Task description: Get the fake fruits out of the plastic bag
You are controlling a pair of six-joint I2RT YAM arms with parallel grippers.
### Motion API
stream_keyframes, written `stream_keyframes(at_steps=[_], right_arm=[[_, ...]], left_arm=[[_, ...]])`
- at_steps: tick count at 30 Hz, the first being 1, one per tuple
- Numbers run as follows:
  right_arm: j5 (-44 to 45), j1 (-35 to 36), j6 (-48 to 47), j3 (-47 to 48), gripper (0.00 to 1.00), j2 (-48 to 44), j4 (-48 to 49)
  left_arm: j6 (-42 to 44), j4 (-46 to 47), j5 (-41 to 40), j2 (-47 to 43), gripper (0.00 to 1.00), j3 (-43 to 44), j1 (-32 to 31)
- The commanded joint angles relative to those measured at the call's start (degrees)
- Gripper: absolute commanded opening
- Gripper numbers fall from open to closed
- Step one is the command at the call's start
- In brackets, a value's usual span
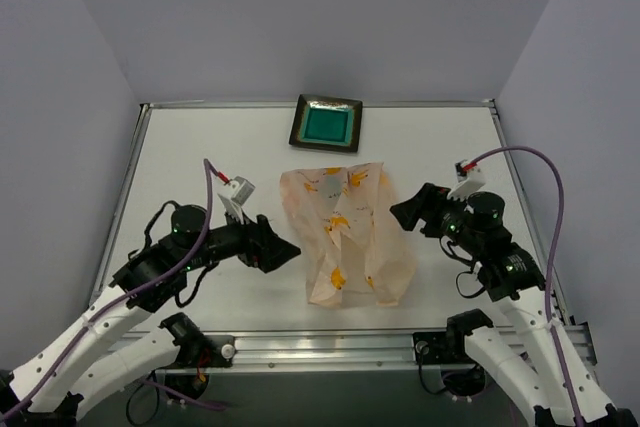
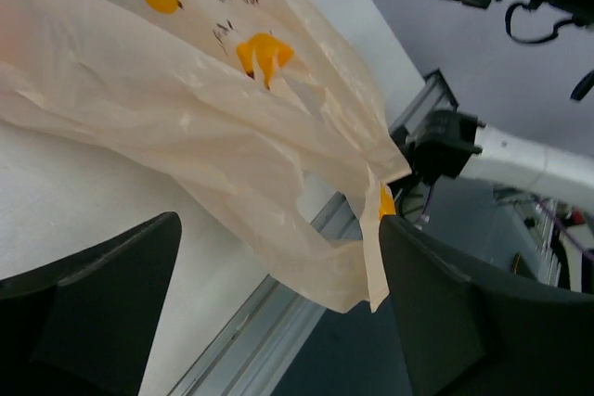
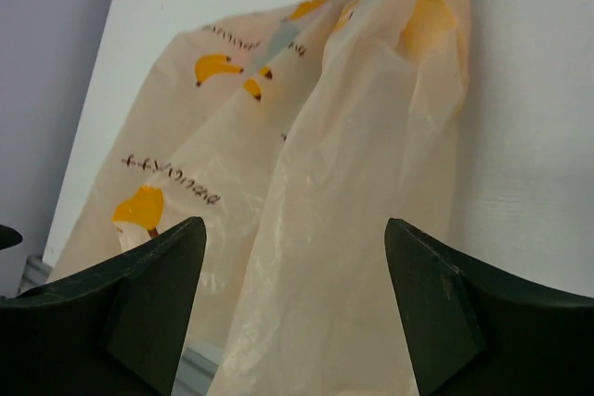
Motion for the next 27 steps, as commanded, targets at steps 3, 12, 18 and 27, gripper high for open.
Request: stream_keyframes(at_steps=[3,12,18,27], right_arm=[[8.4,12.9,2.0,-1.1,0.79,1.1,-3.3],[31.6,39.0,12.6,-3.7,0.84,5.5,-6.1],[46.4,49.5,16.2,-0.7,0.70,16.0,-8.0],[57.8,56.0,21.3,2.6,0.79,20.7,-13.2]], left_arm=[[4.6,-3.4,-16.4,6.4,0.94,6.0,-16.7],[4.4,0.4,-20.8,17.3,0.94,6.3,-23.3],[5.6,1.1,-22.6,22.7,0.82,7.8,-23.6],[4.6,-4.6,-41.5,14.6,0.02,5.0,-23.0]])
